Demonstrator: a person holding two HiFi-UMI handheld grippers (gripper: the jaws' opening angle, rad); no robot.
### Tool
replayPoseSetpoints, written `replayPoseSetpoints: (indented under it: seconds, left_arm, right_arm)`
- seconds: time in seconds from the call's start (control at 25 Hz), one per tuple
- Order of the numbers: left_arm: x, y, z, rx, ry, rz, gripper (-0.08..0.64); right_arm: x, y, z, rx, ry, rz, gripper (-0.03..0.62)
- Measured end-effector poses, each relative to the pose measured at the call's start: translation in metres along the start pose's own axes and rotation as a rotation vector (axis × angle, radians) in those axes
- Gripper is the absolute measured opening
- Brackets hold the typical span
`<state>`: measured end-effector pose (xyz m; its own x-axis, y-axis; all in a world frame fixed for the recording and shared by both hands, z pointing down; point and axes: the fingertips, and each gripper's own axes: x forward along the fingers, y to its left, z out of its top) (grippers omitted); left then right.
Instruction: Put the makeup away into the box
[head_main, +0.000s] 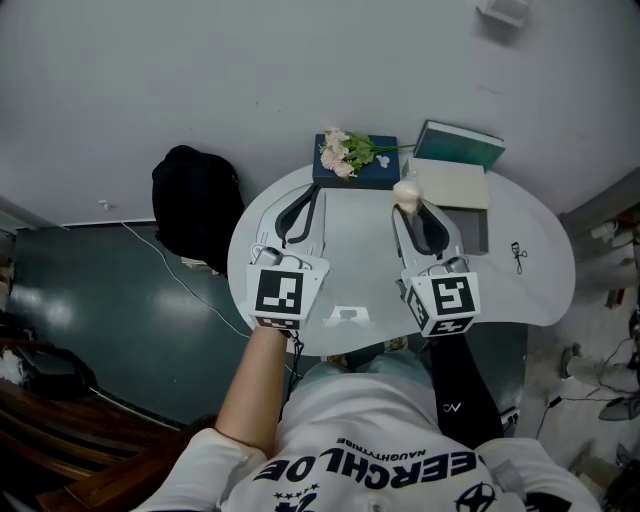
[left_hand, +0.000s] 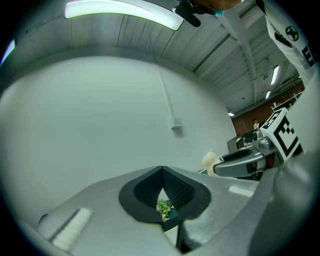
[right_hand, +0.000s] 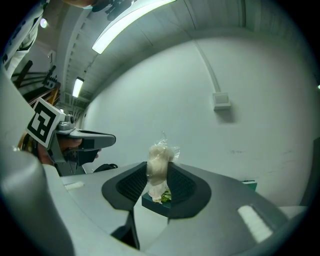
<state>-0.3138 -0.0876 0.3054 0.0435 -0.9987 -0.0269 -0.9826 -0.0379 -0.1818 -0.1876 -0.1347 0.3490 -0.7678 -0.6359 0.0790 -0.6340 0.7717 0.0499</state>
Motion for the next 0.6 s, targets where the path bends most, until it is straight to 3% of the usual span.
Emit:
replayPoseSetpoints:
  seconds: [0.36,0.6]
  left_arm:
    - [0.062,-0.082,0.011,-0.003,-0.006,-0.025,0.002]
    - [0.093,-0.126,0.016,-0.004,-0.005,0.007,0.001]
  right_arm:
    - [-0.034,-0.102,-0.01,0.057,0.004,-0.029,0.152]
    - [-0.047,-0.156,-0.014,0.056,0.002,-0.002,0.152]
